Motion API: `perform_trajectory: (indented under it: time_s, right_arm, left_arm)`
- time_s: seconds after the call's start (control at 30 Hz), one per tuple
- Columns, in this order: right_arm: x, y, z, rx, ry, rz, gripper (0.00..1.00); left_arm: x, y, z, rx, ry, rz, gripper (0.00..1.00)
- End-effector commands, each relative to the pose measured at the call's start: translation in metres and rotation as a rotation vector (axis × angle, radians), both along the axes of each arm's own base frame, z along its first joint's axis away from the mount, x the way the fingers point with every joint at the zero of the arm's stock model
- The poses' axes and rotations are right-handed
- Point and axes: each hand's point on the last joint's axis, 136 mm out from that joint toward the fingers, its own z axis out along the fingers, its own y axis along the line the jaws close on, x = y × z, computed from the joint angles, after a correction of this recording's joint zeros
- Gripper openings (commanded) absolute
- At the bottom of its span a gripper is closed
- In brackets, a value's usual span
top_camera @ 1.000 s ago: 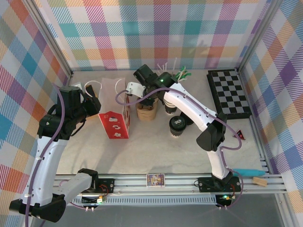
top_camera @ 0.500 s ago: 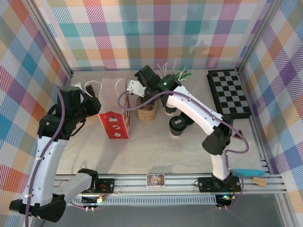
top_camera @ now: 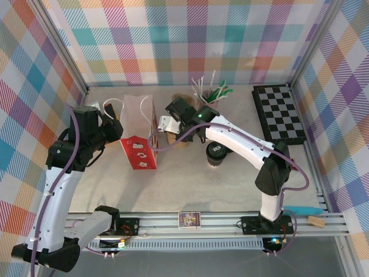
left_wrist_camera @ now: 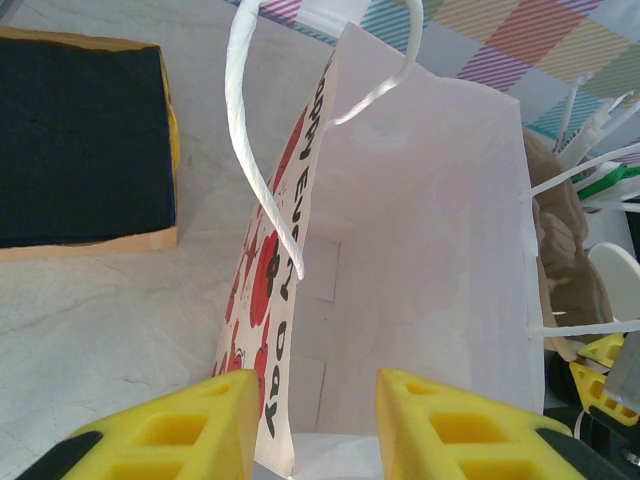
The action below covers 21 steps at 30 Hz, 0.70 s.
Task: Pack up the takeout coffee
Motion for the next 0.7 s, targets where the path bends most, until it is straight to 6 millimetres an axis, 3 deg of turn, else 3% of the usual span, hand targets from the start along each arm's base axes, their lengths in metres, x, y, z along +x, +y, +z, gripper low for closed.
perform_trajectory:
  time_s: [0.0, 0.17, 0.37, 0.67]
  right_arm:
    - [-0.003, 0.006, 0.014, 0.049, -0.025, 0.021, 0.16]
    - [-0.005, 0.007, 0.012, 0.046, -0.020, 0.026, 0.28]
    - [-0.008, 0.009, 0.024, 0.082, -0.028, 0.041, 0.39]
    - [-0.017, 0.012, 0.036, 0.117, 0.001, 0.063, 0.45]
  left_arm:
    - [0.000, 0.005, 0.002, 0.000, -0.011, 0.018, 0.36]
    - [-0.001, 0.006, 0.000, 0.003, -0.009, 0.021, 0.36]
    - [0.001, 0.005, -0.001, 0.003, -0.008, 0.020, 0.36]
    - [0.000, 0.006, -0.001, 0.006, -0.010, 0.022, 0.36]
